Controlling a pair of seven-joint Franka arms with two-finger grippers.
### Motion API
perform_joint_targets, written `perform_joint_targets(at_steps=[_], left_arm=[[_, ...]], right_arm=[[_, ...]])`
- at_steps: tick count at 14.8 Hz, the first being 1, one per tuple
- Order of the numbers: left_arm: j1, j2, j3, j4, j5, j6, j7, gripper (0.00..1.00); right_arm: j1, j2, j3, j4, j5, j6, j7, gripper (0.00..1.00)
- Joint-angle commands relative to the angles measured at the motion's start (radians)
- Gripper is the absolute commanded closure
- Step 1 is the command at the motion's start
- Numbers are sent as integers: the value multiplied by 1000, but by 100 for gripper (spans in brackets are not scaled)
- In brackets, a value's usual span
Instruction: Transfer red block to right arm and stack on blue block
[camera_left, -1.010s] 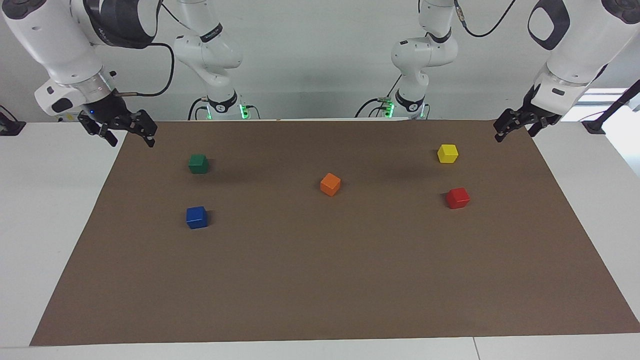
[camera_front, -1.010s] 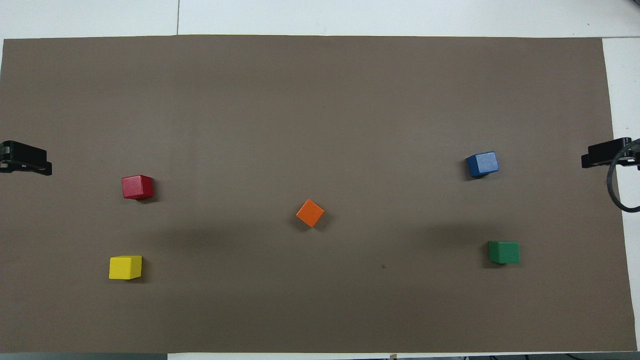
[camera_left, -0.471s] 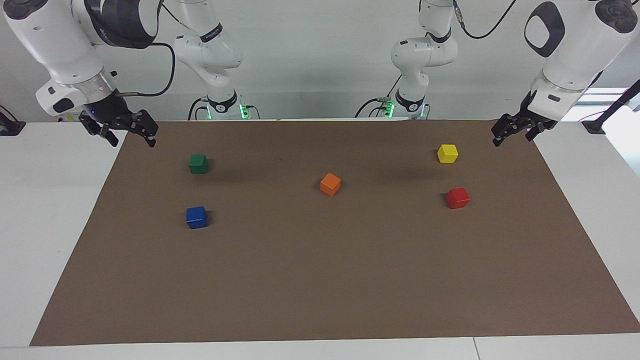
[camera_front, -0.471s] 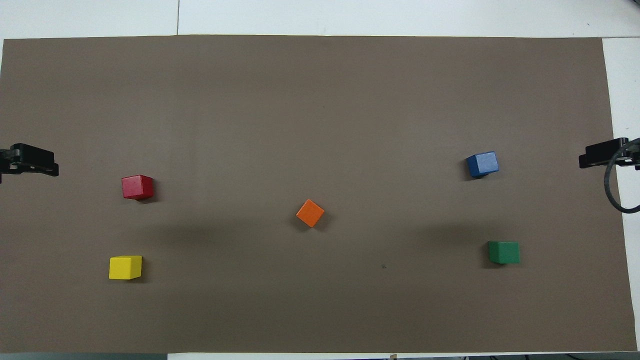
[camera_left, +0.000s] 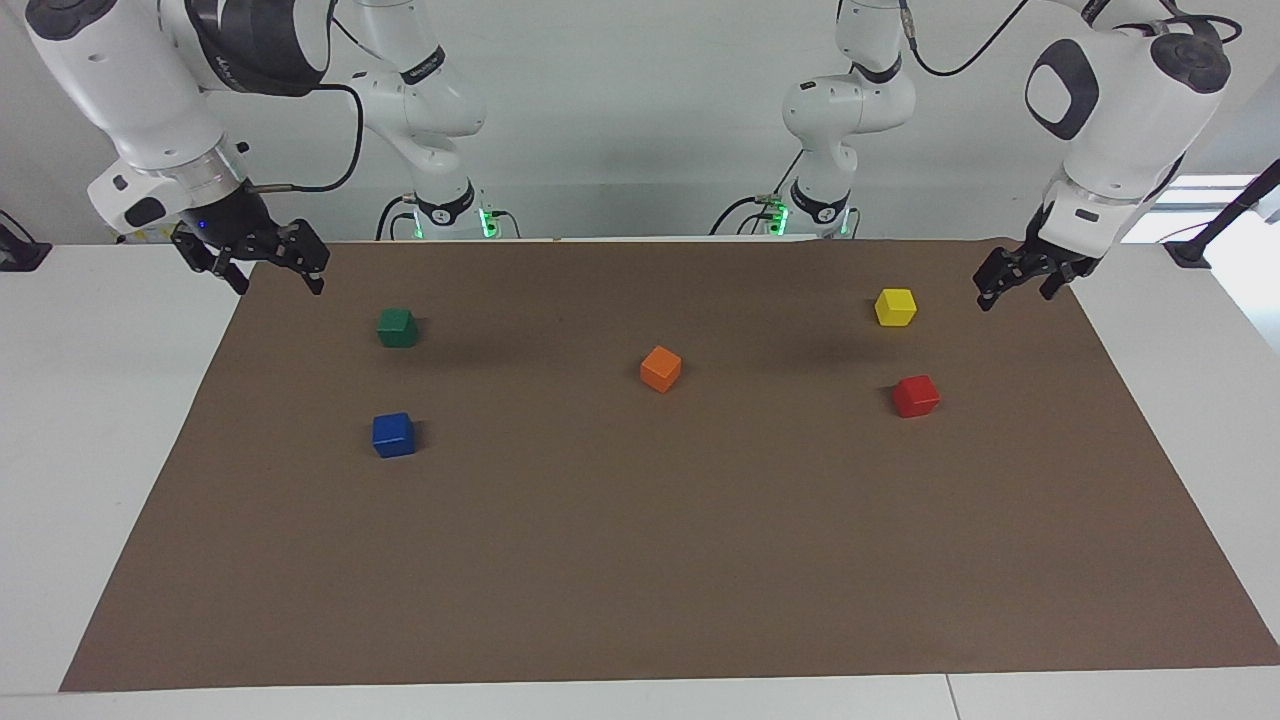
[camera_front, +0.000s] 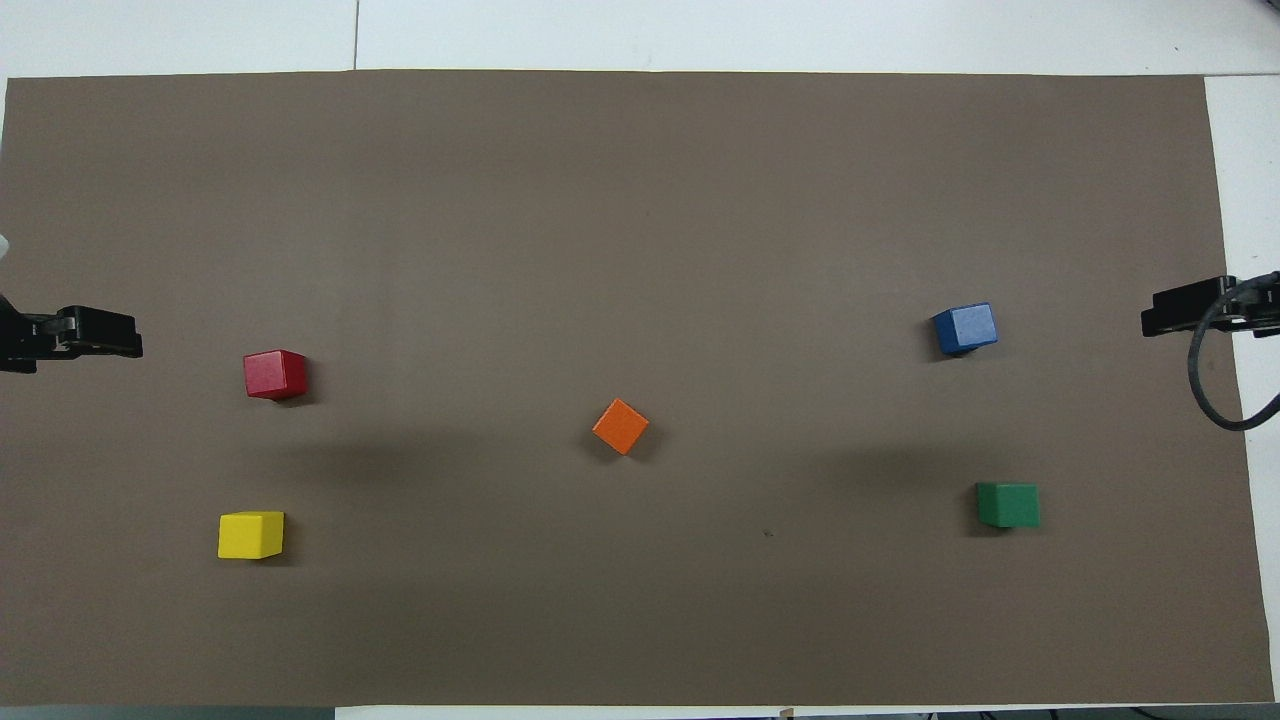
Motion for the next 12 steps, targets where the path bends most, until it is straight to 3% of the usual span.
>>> perform_joint_targets(at_steps=[1, 12], left_arm=[[2, 13, 2, -57, 11, 46, -10, 0], [-24, 171, -3, -138, 11, 280, -128, 0]], right_arm=[[-5, -18, 4, -20, 0, 8, 10, 0], [-3, -21, 4, -94, 0, 84, 20, 0]])
